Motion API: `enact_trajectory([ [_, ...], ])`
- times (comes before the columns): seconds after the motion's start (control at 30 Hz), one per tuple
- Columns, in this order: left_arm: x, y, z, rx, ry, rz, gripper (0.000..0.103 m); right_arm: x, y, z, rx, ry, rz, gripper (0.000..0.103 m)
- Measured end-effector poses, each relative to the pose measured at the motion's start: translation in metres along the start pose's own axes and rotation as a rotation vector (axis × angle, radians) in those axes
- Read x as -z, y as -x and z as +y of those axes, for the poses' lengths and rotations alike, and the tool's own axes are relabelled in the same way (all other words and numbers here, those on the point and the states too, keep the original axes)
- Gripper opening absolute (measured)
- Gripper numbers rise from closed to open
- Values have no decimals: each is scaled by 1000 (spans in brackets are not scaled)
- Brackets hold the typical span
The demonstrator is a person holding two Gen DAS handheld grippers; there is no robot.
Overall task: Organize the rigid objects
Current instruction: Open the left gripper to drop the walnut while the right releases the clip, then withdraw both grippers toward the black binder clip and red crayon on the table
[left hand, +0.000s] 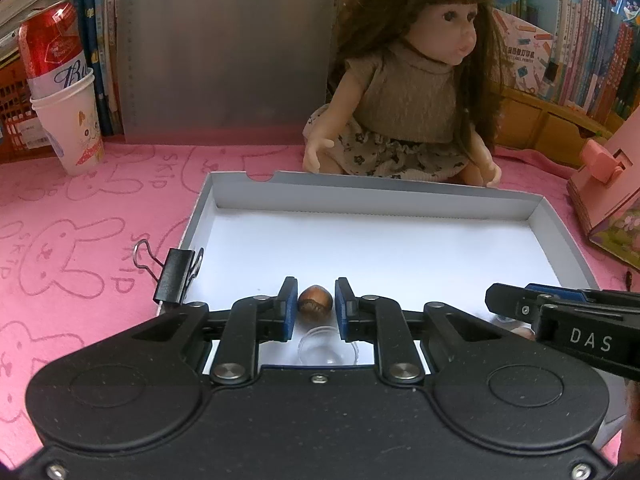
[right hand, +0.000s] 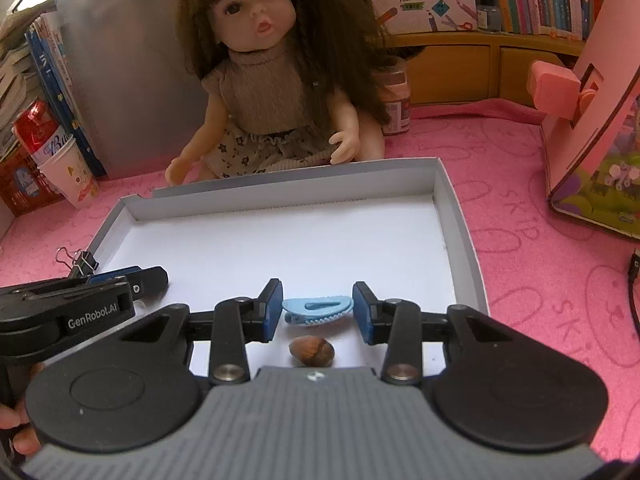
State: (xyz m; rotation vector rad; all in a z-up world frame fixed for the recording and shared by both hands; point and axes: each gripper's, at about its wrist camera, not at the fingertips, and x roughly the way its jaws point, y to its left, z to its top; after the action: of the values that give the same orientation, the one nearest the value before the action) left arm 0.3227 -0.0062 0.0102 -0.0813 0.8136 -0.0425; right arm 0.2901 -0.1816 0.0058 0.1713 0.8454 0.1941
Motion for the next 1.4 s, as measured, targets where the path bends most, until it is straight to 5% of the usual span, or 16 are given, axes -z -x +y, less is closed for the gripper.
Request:
enact_trajectory([
  [0.13,1,7,1,2,13,-18,43,-1,6,-1,-14,-10,-21,63],
  [0.43,12,38,0,8,1,-63,58,1,31,1,-22,1,-73,77],
  [0.87,65,119,-2,81,-99,-136,63,32,96,3,-54,99,-192,87],
  [1.4,143,184,-6,156,-145,-127,63,101,152,-3,-64,122,-269,90],
])
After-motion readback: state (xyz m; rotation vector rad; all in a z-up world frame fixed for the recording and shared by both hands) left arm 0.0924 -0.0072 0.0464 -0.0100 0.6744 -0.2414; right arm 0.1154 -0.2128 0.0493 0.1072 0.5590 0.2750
